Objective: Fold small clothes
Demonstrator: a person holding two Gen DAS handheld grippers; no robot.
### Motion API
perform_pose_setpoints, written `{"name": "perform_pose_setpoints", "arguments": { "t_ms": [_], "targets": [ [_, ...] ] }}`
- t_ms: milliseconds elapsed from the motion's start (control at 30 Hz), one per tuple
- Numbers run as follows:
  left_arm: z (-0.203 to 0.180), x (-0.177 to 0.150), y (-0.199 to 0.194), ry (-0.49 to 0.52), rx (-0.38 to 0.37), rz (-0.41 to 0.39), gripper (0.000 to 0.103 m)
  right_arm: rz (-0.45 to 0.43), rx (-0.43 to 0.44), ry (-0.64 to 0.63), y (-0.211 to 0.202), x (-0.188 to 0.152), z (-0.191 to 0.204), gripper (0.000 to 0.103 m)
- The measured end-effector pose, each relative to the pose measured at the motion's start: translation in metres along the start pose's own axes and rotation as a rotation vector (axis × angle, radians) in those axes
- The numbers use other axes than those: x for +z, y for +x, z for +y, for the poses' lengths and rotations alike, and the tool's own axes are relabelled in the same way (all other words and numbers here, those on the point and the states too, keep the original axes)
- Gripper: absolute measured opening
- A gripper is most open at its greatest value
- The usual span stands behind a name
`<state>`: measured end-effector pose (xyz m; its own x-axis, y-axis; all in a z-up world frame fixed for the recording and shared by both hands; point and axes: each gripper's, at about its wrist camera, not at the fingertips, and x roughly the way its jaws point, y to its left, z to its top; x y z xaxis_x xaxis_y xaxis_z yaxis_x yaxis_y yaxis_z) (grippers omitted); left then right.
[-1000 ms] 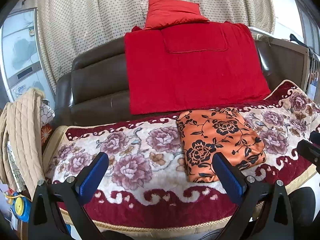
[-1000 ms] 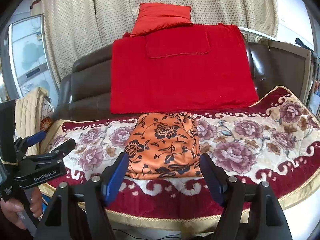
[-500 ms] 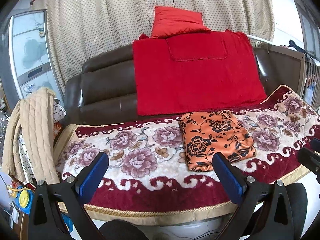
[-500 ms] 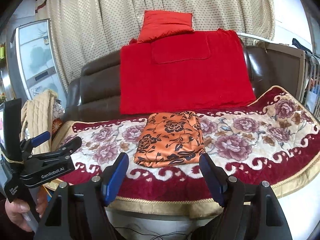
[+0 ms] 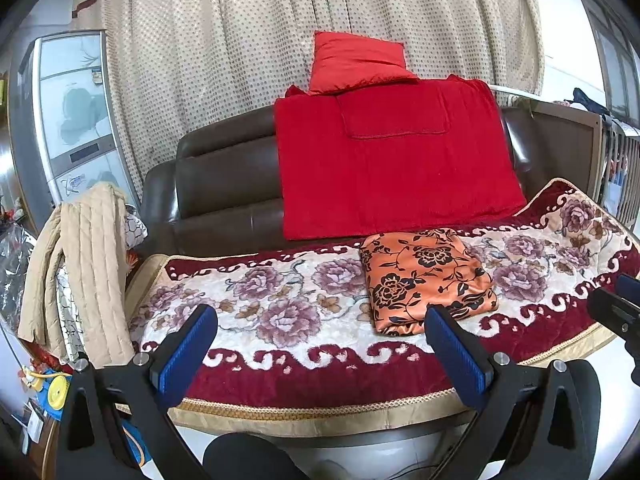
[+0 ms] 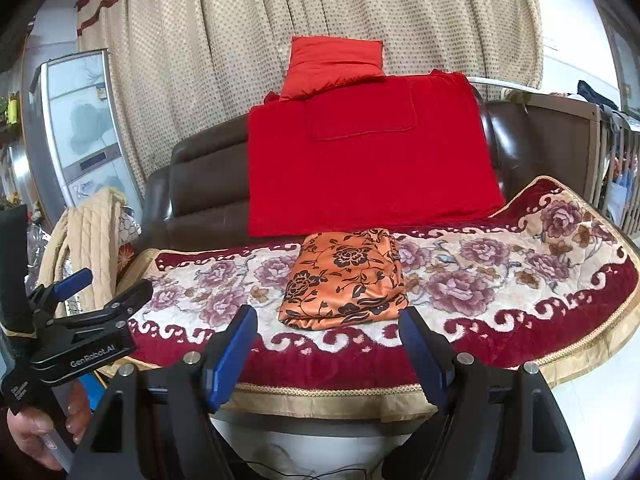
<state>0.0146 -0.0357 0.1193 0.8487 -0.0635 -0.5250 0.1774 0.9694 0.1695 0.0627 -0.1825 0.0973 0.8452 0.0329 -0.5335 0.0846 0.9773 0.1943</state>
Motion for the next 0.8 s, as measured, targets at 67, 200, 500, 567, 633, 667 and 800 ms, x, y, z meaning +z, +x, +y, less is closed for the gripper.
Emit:
{"name": "perform_pose_setpoints", "arguments": {
  "t_ms": [67, 200, 500, 567, 633, 667, 800],
  "targets": [
    [-0.001, 0.000, -0.003, 0.000, 0.005, 0.000, 0.103, 0.001, 0.003, 0.003, -0.002, -0.001, -0.001, 0.077],
    [-0.001, 0.001, -0.008, -0.008, 0.007, -0.001, 0.103, 0.001, 0.014, 0.009, -0.006, -0.001, -0.001, 0.077],
    [-0.003, 0.004, -0.015, -0.002, 0.004, -0.019, 0.103, -0.011, 0.021, 0.006, -0.010, 0.000, 0.001, 0.077],
    [-0.004, 0.005, -0.009, 0.003, -0.016, -0.007, 0.103, -0.001, 0.023, 0.008, -0.006, 0.001, 0.000, 0.077],
    [-0.003, 0.004, 0.009, -0.004, -0.072, 0.039, 0.103, 0.005, 0.028, 0.006, 0.004, 0.003, -0.003, 0.077],
    [-0.002, 0.002, 0.022, -0.012, -0.101, 0.069, 0.103, 0.013, 0.023, 0.009, 0.016, 0.007, -0.011, 0.077],
    [-0.001, -0.008, 0.091, -0.040, -0.202, 0.219, 0.103, 0.078, 0.066, 0.082, 0.075, 0.017, -0.051, 0.078]
  ]
}}
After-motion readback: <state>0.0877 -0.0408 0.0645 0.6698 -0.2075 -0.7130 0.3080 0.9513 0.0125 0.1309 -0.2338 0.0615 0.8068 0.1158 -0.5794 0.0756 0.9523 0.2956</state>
